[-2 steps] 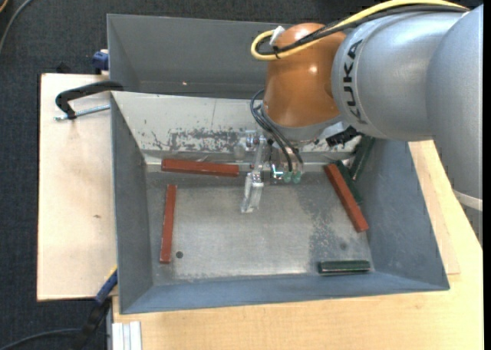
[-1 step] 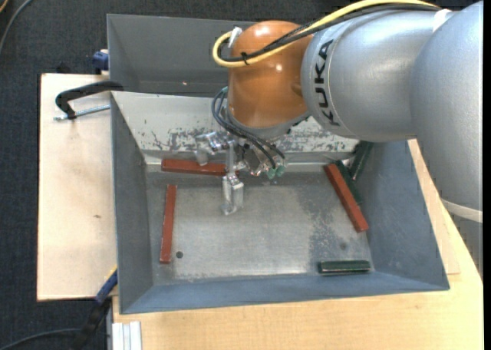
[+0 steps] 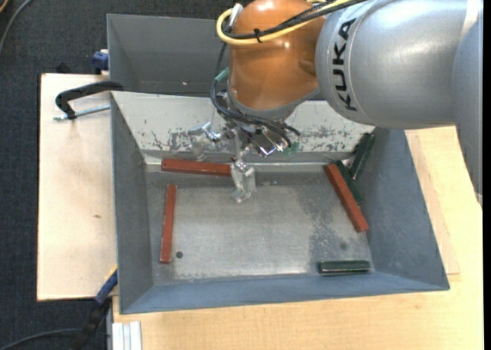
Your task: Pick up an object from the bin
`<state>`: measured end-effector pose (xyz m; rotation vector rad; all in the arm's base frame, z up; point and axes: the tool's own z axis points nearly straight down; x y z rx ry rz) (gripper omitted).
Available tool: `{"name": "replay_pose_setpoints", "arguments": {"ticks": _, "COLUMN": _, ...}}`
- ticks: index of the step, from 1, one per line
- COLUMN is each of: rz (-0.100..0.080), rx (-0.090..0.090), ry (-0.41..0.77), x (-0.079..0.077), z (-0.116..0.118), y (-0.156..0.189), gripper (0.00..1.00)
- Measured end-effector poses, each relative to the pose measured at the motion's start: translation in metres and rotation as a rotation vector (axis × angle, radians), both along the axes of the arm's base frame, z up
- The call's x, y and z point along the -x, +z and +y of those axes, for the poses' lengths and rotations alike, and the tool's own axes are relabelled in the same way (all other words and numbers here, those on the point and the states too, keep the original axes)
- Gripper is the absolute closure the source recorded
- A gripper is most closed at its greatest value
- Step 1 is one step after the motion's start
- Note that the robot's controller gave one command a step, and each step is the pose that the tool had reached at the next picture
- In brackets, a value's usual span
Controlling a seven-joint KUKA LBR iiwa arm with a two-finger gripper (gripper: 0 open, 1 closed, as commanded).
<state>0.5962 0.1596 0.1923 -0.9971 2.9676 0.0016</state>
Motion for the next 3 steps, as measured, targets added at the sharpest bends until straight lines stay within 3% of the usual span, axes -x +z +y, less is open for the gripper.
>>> {"name": "replay_pose_setpoints", "arguments": {"ticks": 1, "rz": 0.009, "rx": 0.002, "ry": 0.181, "x": 0.015, "z": 0.065, "y": -0.035, "gripper": 0.00}}
{"name": "replay_pose_setpoints", "arguments": {"ticks": 2, "rz": 0.010, "rx": 0.007, "ry": 0.462, "x": 0.002, "z": 0.069, "y": -0.123, "gripper": 0.00}}
{"name": "replay_pose_setpoints", "arguments": {"ticks": 3, "rz": 0.007, "rx": 0.004, "ry": 0.461, "x": 0.002, "z": 0.071, "y": -0.121, "gripper": 1.00}}
